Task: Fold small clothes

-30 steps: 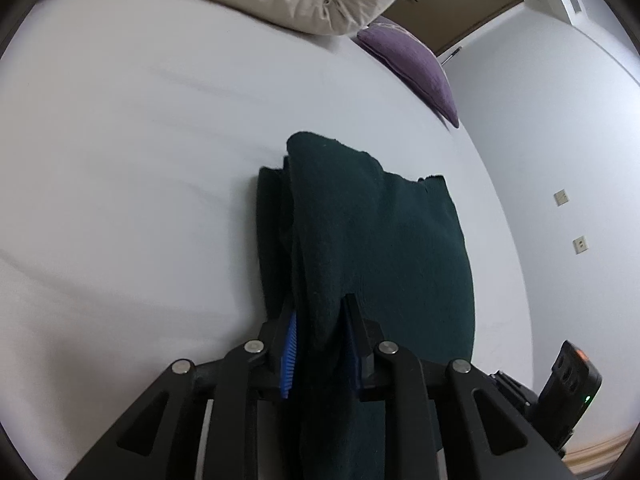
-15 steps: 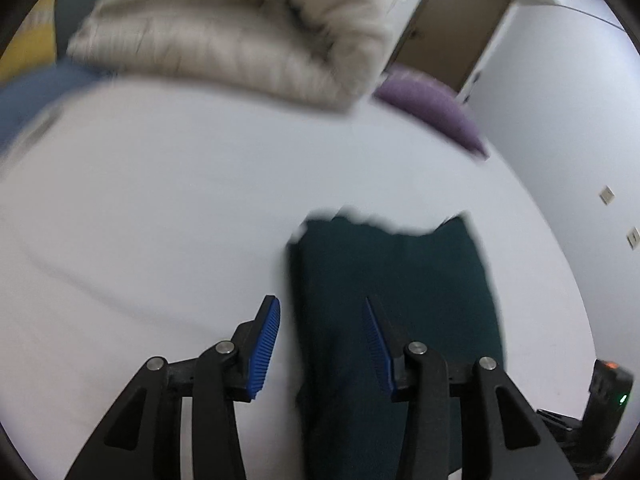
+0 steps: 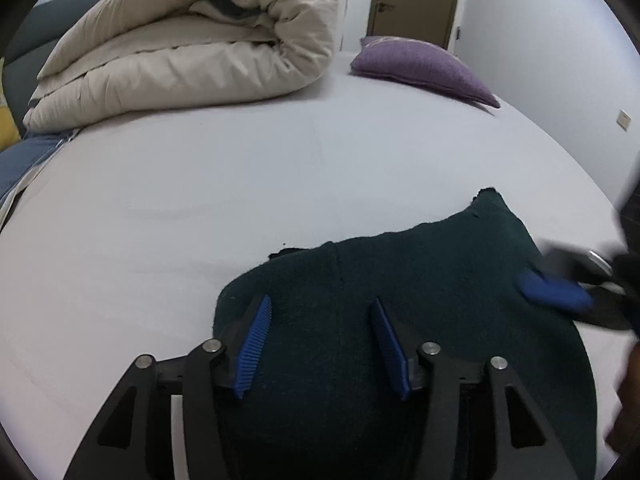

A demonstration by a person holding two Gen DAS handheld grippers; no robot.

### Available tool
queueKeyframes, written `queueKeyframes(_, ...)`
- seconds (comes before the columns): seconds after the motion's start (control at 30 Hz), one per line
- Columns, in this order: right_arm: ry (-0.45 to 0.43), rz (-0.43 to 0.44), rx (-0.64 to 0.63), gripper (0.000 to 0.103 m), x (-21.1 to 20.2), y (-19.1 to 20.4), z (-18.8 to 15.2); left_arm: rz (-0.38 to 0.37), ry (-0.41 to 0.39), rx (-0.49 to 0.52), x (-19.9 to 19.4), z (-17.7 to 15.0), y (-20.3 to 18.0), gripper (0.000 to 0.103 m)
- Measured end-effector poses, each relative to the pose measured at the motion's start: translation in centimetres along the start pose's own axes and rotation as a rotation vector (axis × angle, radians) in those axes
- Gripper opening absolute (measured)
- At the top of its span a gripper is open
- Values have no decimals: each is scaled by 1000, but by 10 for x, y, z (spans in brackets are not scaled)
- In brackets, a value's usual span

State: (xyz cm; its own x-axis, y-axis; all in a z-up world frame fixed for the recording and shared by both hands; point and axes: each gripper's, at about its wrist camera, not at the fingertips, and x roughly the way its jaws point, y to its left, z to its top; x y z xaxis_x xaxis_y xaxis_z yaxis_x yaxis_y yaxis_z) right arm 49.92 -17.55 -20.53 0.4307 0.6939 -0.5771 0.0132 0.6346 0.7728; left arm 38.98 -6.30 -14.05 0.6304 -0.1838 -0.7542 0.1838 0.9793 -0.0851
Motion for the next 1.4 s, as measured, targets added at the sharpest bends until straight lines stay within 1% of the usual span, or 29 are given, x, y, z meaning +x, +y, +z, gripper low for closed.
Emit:
queueKeyframes(0.03, -6, 18, 28, 35, 8, -11, 8, -10, -2, -8, 0, -1, 2, 58)
queueKeyframes(0.07, -27, 3, 59, 32, 15, -21, 18, -19, -2, -16, 1, -1, 3, 59)
queueKeyframes(0.1, -68, -62, 107, 31, 18, -36, 29, -29, 1, -26, 3, 0, 5, 59)
queueKeyframes(0.13, -90, -52, 136, 30, 18, -49, 39, -31, 3, -30, 6, 0, 6, 60)
queueKeyframes(0.17, -103, -24, 160, 19, 19, -60, 46, -28, 4, -26, 6, 0, 4, 62)
queueKeyframes(0.2, -112, -27, 185, 0, 20, -73, 52, -21, 4, -15, 5, 0, 2, 63)
queueKeyframes(0.23, -111, -59, 190, 0, 21, -78, 55, -14, 2, -2, 5, -1, 0, 63)
queueKeyframes(0.27, -117, -67, 185, 0, 21, -81, 58, -14, 0, 0, 4, -1, -1, 63)
queueKeyframes(0.3, -145, -80, 182, 0, 12, -81, 56, -20, -3, -3, 4, -2, 1, 63)
queueKeyframes(0.33, -173, -113, 170, 6, 1, -77, 51, -35, -4, -13, 3, -2, 3, 63)
queueKeyframes(0.4, -203, -180, 134, 32, -27, -68, 36, -51, -4, -27, 3, -3, 7, 63)
queueKeyframes(0.43, -197, -149, 120, 38, -42, -61, 20, -48, -1, -24, 3, -4, 6, 64)
queueKeyframes(0.47, -206, -79, 108, 55, -58, -54, 0, -42, 1, -18, 3, -4, 5, 64)
queueKeyframes(0.5, -205, -31, 100, 61, -71, -46, -26, -33, 4, -9, 3, -3, 3, 65)
queueKeyframes(0.53, -195, -16, 95, 61, -81, -39, -47, -28, 9, -1, 3, -3, 2, 65)
queueKeyframes(0.6, -180, 52, 114, 61, -92, -34, -88, -28, 25, 11, 5, -2, 1, 66)
queueKeyframes(0.63, -157, 83, 155, 61, -92, -36, -108, -33, 33, 16, 6, -1, 2, 66)
queueKeyframes(0.7, -133, 180, 265, 61, -86, -43, -142, -46, 54, 20, 12, 2, 5, 69)
queueKeyframes(0.73, -126, 246, 326, 61, -76, -44, -161, -49, 63, 17, 14, 3, 7, 71)
queueKeyframes(0.8, -105, 321, 392, 61, -61, -42, -183, -59, 80, 5, 20, 5, 11, 74)
queueKeyframes(0.87, -125, 387, 443, 61, -44, -39, -192, -65, 85, -3, 21, 5, 12, 74)
queueKeyframes(0.97, -171, 511, 534, 61, -25, -41, -196, -70, 80, -7, 21, 3, 13, 74)
queueKeyframes(1.03, -177, 574, 590, 61, -11, -42, -194, -77, 82, -14, 21, 3, 15, 74)
queueKeyframes(1.07, -180, 595, 605, 61, -4, -41, -186, -76, 83, -12, 21, 3, 15, 75)
queueKeyframes(1.1, -187, 608, 622, 61, 0, -41, -183, -75, 84, -11, 21, 3, 15, 75)
queueKeyframes(1.17, -211, 599, 658, 59, 5, -46, -183, -73, 83, -8, 21, 4, 15, 75)
queueKeyframes(1.2, -236, 616, 691, 59, 7, -48, -185, -72, 83, -8, 21, 4, 15, 75)
queueKeyframes(1.27, -291, 630, 709, 61, -6, -52, -192, -73, 84, -8, 22, 4, 16, 75)
queueKeyframes(1.4, -396, 644, 758, 61, -15, -48, -188, -75, 95, -1, 22, 4, 15, 75)
